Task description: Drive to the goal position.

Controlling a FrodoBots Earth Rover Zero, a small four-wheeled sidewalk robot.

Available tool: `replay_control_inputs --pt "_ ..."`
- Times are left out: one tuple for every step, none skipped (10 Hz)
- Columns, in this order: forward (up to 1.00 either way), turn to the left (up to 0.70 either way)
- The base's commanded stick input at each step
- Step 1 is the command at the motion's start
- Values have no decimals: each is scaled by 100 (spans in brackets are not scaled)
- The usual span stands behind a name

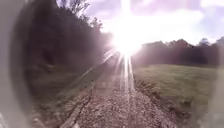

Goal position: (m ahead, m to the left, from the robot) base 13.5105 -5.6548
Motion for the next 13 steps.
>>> replay_control_inputs --pt "85 0" --pt "85 0" --pt "85 0" --pt "85 0" --pt "85 0" --pt "85 0" --pt "85 0" --pt "85 0" --pt "85 0" --pt "85 0" --pt "85 0" --pt "85 0" --pt "85 0"
